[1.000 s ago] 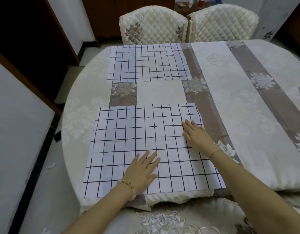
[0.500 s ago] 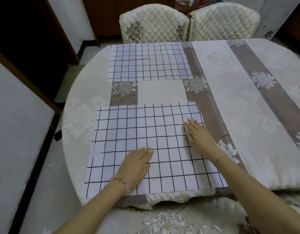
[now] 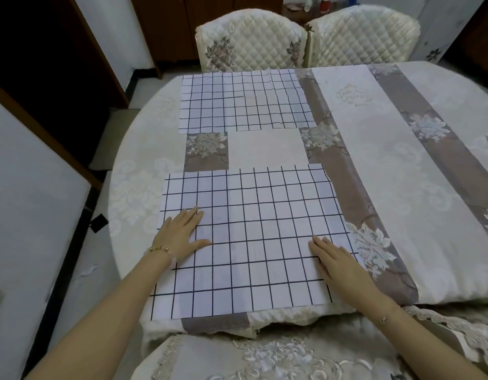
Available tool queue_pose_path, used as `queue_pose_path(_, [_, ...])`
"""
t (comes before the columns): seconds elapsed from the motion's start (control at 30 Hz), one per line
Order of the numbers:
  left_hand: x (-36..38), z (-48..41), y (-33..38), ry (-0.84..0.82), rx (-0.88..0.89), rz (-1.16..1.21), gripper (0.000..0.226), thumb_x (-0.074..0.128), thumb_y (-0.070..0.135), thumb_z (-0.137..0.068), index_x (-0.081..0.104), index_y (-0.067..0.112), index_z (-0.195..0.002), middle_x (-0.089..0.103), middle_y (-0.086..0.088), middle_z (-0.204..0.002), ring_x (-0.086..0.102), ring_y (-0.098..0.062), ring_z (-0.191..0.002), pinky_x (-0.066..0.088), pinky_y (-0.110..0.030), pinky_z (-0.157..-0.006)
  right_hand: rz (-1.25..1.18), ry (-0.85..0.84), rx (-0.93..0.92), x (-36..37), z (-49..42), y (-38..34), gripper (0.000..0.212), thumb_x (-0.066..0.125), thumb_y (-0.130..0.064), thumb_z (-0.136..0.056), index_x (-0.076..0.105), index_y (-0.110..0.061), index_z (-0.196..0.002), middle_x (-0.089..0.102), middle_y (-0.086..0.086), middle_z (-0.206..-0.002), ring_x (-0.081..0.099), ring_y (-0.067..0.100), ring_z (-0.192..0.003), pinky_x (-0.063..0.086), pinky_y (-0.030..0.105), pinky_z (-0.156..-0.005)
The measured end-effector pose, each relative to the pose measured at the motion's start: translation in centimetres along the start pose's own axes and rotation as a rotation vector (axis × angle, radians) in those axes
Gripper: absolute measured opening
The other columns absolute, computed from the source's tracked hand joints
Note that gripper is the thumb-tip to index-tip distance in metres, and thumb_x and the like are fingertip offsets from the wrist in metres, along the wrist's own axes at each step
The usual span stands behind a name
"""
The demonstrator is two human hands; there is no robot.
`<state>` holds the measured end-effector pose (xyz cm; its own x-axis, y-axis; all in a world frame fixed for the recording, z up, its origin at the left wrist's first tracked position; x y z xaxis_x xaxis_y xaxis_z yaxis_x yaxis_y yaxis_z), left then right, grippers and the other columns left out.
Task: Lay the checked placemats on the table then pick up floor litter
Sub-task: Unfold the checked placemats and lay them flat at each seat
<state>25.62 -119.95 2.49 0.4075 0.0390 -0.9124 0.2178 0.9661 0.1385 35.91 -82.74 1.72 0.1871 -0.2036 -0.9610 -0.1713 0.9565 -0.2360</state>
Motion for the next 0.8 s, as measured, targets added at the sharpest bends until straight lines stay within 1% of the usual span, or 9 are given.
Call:
queue_pose_path(0.07, [-0.1, -0.1, -0.2, -0.010, -0.018, -0.008, 0.094, 0.029, 0.079, -0.077, -0.003, 0.028, -0.149, -0.010, 0.011, -0.158, -0.004, -0.014, -0.147, 0.003, -0.041, -0.119, -0.001, -0.040, -0.002, 0.0, 0.3, 0.2, 0.069, 0.007, -0.046, -0.087, 0.034, -0.021, -0.145, 0.026, -0.007, -0.153, 0.021, 0.017, -0.143, 0.026, 0.042, -0.115])
queue_pose_path(0.13, [-0.2, 0.0, -0.3, -0.012, -0.017, -0.010, 0.113, 0.009, 0.094, -0.057, -0.004, 0.030, -0.149, -0.011, 0.013, -0.157, -0.005, -0.014, -0.147, 0.002, -0.041, -0.119, -0.005, -0.101, 0.006, 0.1, 0.5, 0.5, 0.073, -0.003, -0.051, -0.081, 0.016, -0.028, -0.148, 0.006, -0.016, -0.152, 0.001, 0.007, -0.142, 0.013, 0.036, -0.119])
queue_pose_path(0.23, [0.3, 0.0, -0.5, -0.002, -0.015, 0.001, 0.126, -0.009, 0.097, -0.041, -0.005, 0.031, -0.149, -0.011, 0.014, -0.157, -0.005, -0.013, -0.147, 0.002, -0.040, -0.119, -0.004, -0.114, 0.023, -0.1, 0.5, 0.5, 0.068, -0.001, -0.051, -0.084, 0.013, -0.031, -0.148, 0.000, -0.020, -0.150, -0.001, 0.003, -0.141, 0.008, 0.031, -0.118])
queue_pose_path(0.33, [0.1, -0.2, -0.5, -0.006, -0.016, -0.010, 0.104, 0.016, 0.088, -0.066, -0.004, 0.029, -0.149, -0.010, 0.010, -0.158, -0.004, -0.015, -0.147, 0.003, -0.041, -0.119, -0.040, -0.139, 0.037, -0.4, 0.5, 0.2, 0.049, 0.025, -0.036, -0.100, 0.018, -0.029, -0.148, 0.004, -0.018, -0.152, 0.005, 0.007, -0.145, 0.009, 0.032, -0.119])
queue_pose_path(0.43, [-0.5, 0.1, -0.2, 0.010, -0.019, 0.027, 0.082, 0.039, 0.063, -0.087, 0.005, 0.025, -0.150, -0.003, 0.005, -0.160, 0.002, -0.017, -0.147, 0.008, -0.041, -0.120, -0.117, -0.126, 0.051, -1.7, 0.5, -0.3, 0.046, 0.039, -0.025, -0.100, 0.032, -0.025, -0.145, 0.020, -0.011, -0.155, 0.018, 0.012, -0.146, 0.014, 0.028, -0.117])
queue_pose_path(0.53, [-1.5, 1.8, 0.5, 0.163, -0.006, 0.163, 0.065, 0.048, 0.043, -0.092, 0.024, 0.018, -0.148, 0.023, -0.003, -0.156, 0.024, -0.021, -0.143, 0.022, -0.040, -0.117, -0.268, -0.113, 0.180, -3.7, 1.1, -1.0, 0.039, 0.041, -0.020, -0.099, 0.047, -0.021, -0.137, 0.046, -0.007, -0.142, 0.043, 0.013, -0.132, 0.033, 0.023, -0.106])
queue_pose_path(0.6, [-2.1, 3.5, 1.7, 0.217, -0.003, 0.290, 0.051, 0.050, 0.029, -0.093, 0.039, 0.015, -0.141, 0.044, -0.005, -0.144, 0.042, -0.022, -0.131, 0.034, -0.036, -0.109, -0.344, -0.063, 0.289, -5.3, 2.0, -1.1, 0.033, 0.044, -0.022, -0.097, 0.054, -0.023, -0.129, 0.060, -0.007, -0.128, 0.056, 0.011, -0.117, 0.042, 0.023, -0.096])
queue_pose_path(0.73, [-3.0, 7.5, 6.1, 0.219, 0.026, 0.704, 0.013, 0.053, 0.024, -0.093, 0.060, 0.029, -0.102, 0.068, 0.000, -0.101, 0.064, -0.017, -0.097, 0.053, -0.035, -0.086, -0.551, 0.243, 0.475, -8.3, 6.5, -1.5, 0.018, 0.054, -0.018, -0.092, 0.066, -0.030, -0.099, 0.072, -0.011, -0.088, 0.066, -0.003, -0.081, 0.050, 0.020, -0.079])
queue_pose_path(0.8, [-3.3, 9.1, 9.5, 0.177, 0.123, 0.808, 0.014, 0.053, 0.023, -0.092, 0.059, 0.035, -0.088, 0.070, 0.003, -0.089, 0.065, -0.010, -0.086, 0.053, -0.029, -0.079, -0.746, 0.452, 0.578, -9.6, 10.4, -2.4, 0.016, 0.055, -0.013, -0.092, 0.068, -0.023, -0.090, 0.071, -0.004, -0.079, 0.066, 0.003, -0.072, 0.050, 0.016, -0.069])
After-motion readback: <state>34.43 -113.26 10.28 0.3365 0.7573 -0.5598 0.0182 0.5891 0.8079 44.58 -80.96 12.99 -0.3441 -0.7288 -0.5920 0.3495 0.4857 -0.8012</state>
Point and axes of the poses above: each hand's wrist, its own z-axis away from the middle knuckle, its own x-axis out of the palm, y = z × x, the point moved 1 cm from there along -z, towards the middle knuckle
